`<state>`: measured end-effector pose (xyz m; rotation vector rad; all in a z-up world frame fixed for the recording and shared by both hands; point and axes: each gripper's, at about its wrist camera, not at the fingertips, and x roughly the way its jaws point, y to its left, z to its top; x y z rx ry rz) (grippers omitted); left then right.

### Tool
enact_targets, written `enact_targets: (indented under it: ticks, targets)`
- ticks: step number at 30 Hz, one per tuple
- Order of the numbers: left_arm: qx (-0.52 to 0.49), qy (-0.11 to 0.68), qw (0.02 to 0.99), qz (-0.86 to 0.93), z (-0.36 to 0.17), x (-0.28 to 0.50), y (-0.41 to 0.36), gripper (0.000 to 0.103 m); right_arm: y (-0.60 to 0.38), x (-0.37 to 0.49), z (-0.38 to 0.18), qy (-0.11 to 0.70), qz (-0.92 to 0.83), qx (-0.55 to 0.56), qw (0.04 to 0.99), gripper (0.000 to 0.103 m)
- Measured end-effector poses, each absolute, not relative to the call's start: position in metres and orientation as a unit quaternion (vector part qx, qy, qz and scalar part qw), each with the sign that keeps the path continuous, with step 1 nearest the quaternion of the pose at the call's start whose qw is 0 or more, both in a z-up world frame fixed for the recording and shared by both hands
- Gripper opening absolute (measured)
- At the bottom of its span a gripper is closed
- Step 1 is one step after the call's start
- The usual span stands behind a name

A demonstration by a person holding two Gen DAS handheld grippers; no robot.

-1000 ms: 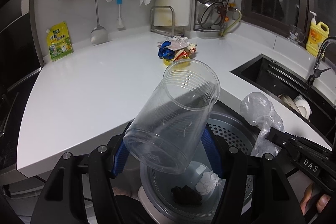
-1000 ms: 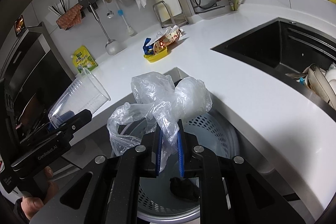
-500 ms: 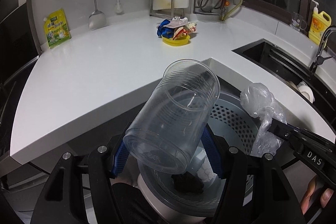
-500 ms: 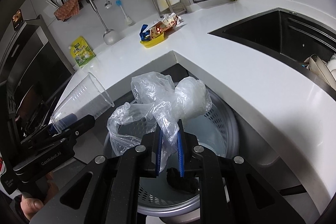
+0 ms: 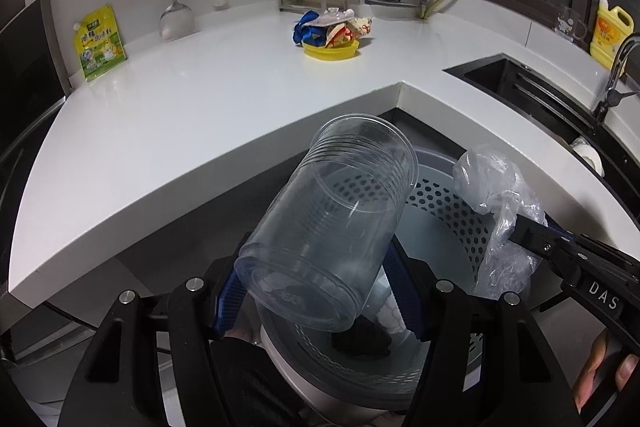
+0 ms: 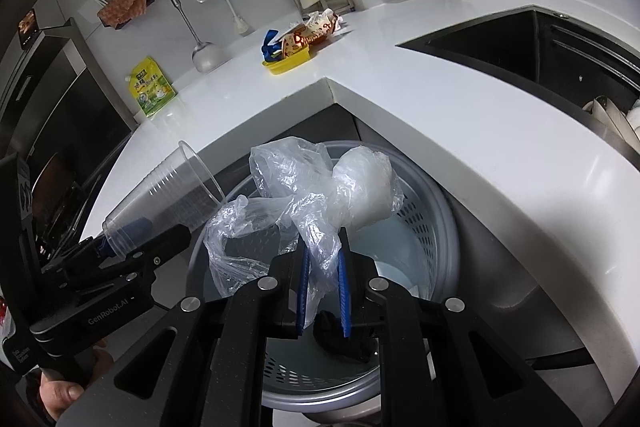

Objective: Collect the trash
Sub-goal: 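Open both tools to drop the bag and cup into the bin, then move both open tools up from the bin toward the counter pile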

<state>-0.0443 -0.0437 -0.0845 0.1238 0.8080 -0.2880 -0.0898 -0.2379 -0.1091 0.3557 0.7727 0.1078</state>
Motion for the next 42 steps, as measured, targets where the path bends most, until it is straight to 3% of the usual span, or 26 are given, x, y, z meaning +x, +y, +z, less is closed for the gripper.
enact_targets:
  ticks: [21, 23, 25, 42]
  targets:
    - [0.046, 0.417, 0.896, -0.143, -0.099, -0.038, -0.042, 0.064, -0.236, -0.085, -0.119, 0.391, 0.045, 0.173, 0.903, 0.013]
    - [0.047, 0.417, 0.896, -0.141, -0.099, -0.038, -0.042, 0.066, -0.236, -0.086, -0.118, 0.39, 0.042, 0.173, 0.903, 0.022]
    - [0.044, 0.416, 0.898, -0.14, -0.098, -0.039, -0.04, 0.075, -0.238, -0.087, -0.117, 0.386, 0.038, 0.176, 0.905, 0.037]
    - [0.043, 0.403, 0.905, -0.13, -0.089, -0.04, -0.035, 0.088, -0.242, -0.09, -0.115, 0.379, 0.03, 0.179, 0.908, 0.047]
